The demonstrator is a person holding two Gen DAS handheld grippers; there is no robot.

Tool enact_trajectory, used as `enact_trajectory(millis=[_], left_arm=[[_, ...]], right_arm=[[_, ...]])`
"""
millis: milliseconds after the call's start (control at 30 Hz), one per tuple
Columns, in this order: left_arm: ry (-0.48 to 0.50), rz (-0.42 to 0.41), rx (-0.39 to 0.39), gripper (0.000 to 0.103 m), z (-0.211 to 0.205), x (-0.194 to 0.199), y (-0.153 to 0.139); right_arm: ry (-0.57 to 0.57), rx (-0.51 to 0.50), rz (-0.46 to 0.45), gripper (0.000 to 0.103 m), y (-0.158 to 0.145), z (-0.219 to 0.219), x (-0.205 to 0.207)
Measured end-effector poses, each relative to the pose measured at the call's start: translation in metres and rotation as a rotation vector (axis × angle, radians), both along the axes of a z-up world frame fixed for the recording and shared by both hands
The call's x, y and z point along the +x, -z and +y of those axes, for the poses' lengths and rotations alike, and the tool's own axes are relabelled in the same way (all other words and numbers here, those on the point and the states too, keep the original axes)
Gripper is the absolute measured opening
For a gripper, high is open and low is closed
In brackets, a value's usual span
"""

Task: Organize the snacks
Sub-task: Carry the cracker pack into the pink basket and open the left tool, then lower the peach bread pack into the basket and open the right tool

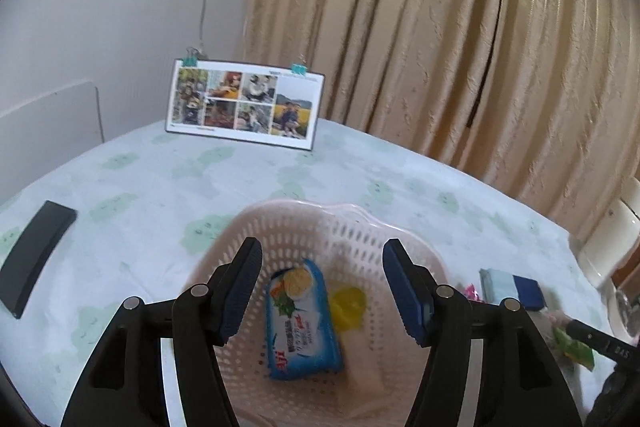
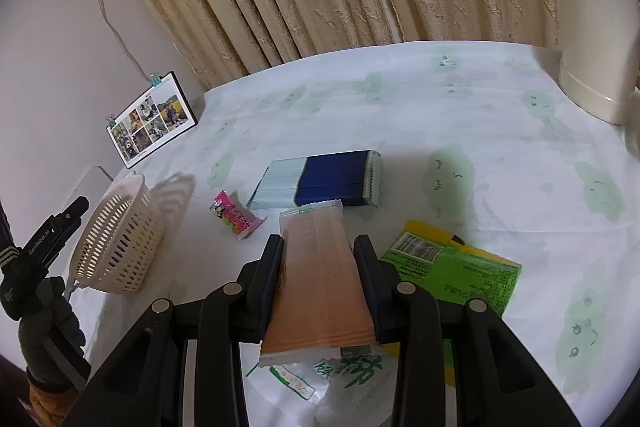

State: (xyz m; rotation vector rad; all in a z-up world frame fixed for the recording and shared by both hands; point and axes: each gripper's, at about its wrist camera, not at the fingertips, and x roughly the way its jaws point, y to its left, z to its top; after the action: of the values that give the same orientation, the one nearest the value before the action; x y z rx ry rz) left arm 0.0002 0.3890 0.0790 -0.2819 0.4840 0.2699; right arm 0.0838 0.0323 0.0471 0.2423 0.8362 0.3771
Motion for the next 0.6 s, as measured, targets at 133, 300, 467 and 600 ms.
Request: enact_trajectory(millis=[133,300,467,600], left_arm=[[-0.040,-0.017,0.014,0.064,0.003,-0.003,0.001],[-0.093,-0.032,0.019,0.064,0.010,-0.008,0.003],[-0.123,-0.045,0.007,0.064,0.018,-0.011,0.005],[-0.157,-0.063,-0.009,0.064,0.026,-0.018,0.006]], right_arm=[[-0.010,0.015,-0.005,0.033,-0.002,0.004,-0.002],[-0.033,0.061,-0.010,0.034,-0.008,0.011,-0.009],[-0.060,0.124,-0.010,0.034,-0.014,0.025,-0.015],[-0.094,0.150,-0.012,0.034,-0.020,0.047,-0.018]])
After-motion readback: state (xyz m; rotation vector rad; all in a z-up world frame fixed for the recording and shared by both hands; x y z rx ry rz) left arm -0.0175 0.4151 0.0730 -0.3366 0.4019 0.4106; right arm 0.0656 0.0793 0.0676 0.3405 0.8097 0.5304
